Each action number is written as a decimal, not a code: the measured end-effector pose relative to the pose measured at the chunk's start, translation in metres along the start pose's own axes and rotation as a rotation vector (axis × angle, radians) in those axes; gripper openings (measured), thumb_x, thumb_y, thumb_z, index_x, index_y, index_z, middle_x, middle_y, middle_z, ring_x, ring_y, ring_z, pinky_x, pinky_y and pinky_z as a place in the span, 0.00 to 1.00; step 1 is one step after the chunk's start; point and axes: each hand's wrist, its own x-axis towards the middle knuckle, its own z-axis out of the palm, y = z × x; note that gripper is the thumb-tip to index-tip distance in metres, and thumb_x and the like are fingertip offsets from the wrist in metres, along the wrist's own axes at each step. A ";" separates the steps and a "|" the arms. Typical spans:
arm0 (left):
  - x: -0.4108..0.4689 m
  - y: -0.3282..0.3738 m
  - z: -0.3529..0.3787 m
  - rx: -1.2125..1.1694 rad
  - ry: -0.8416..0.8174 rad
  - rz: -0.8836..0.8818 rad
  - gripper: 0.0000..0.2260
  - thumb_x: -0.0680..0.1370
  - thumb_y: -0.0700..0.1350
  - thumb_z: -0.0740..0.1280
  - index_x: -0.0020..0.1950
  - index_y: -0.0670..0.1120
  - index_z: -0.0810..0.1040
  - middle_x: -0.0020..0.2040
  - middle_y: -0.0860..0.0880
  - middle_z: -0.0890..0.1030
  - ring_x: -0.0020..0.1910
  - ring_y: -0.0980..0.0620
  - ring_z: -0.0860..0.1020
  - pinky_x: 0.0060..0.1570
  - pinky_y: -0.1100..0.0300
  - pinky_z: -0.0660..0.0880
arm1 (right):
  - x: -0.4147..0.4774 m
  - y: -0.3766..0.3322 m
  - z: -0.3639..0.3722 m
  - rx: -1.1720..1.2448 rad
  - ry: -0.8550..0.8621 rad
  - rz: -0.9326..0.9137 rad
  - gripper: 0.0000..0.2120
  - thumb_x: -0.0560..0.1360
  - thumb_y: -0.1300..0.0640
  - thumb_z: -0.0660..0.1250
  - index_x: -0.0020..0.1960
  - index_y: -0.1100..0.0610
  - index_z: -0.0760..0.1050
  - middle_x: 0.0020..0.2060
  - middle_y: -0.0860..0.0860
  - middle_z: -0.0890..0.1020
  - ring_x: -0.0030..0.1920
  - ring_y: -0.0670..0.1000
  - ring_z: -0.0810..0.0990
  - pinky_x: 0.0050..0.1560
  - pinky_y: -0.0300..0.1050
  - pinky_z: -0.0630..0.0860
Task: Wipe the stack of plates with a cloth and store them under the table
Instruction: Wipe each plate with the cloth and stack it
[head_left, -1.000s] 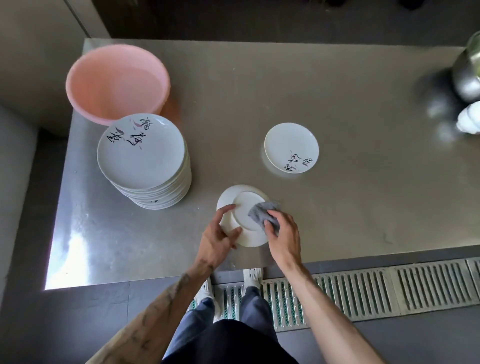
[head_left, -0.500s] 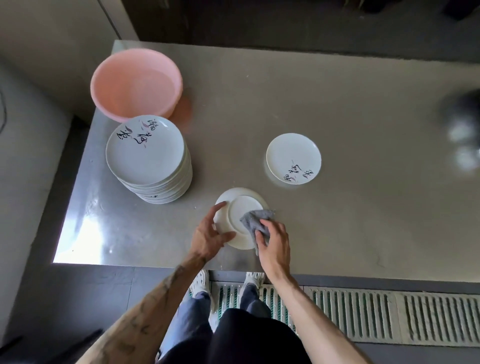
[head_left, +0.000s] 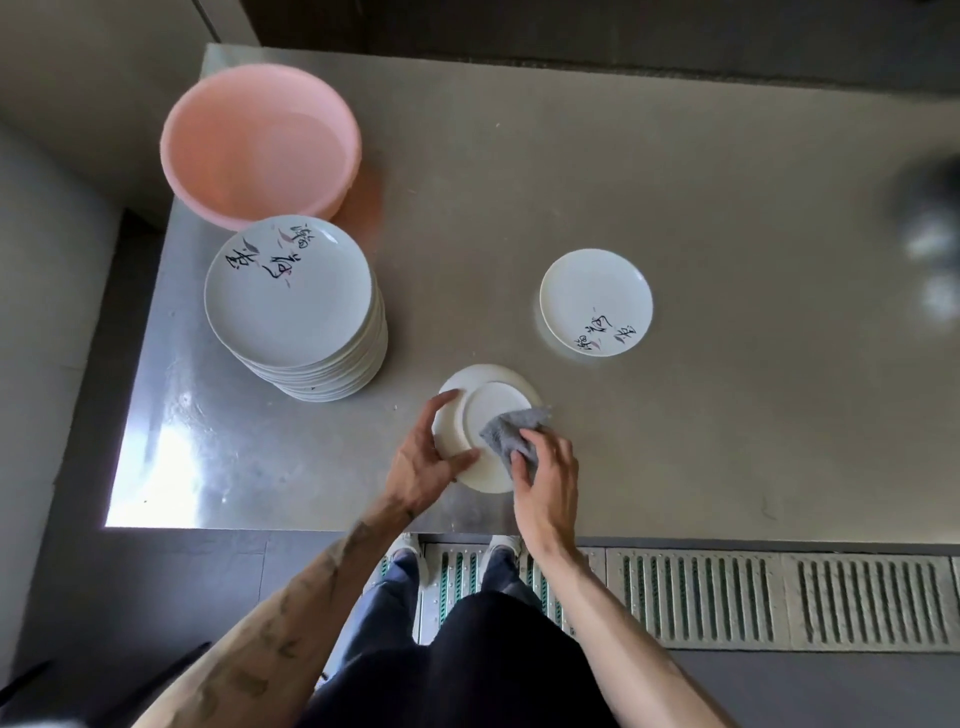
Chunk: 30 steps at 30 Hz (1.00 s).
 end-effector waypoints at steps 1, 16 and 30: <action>0.001 0.000 -0.003 0.029 -0.030 -0.001 0.33 0.70 0.47 0.77 0.72 0.64 0.69 0.61 0.56 0.77 0.52 0.49 0.82 0.41 0.47 0.84 | 0.005 0.001 -0.003 0.000 0.002 0.005 0.14 0.80 0.61 0.69 0.65 0.56 0.78 0.63 0.53 0.76 0.61 0.55 0.74 0.64 0.46 0.72; 0.003 -0.011 0.002 -0.116 0.055 0.018 0.27 0.75 0.45 0.75 0.70 0.60 0.72 0.55 0.52 0.81 0.42 0.55 0.83 0.35 0.51 0.83 | 0.034 0.002 0.002 -0.007 0.012 -0.010 0.13 0.79 0.60 0.70 0.64 0.55 0.79 0.62 0.52 0.77 0.60 0.53 0.75 0.62 0.40 0.70; 0.014 0.003 0.003 -0.108 0.142 -0.012 0.17 0.77 0.40 0.75 0.60 0.54 0.74 0.55 0.45 0.78 0.38 0.48 0.84 0.30 0.49 0.81 | 0.032 -0.002 -0.004 0.029 0.037 0.018 0.14 0.79 0.59 0.71 0.64 0.55 0.79 0.60 0.53 0.77 0.59 0.55 0.75 0.64 0.47 0.73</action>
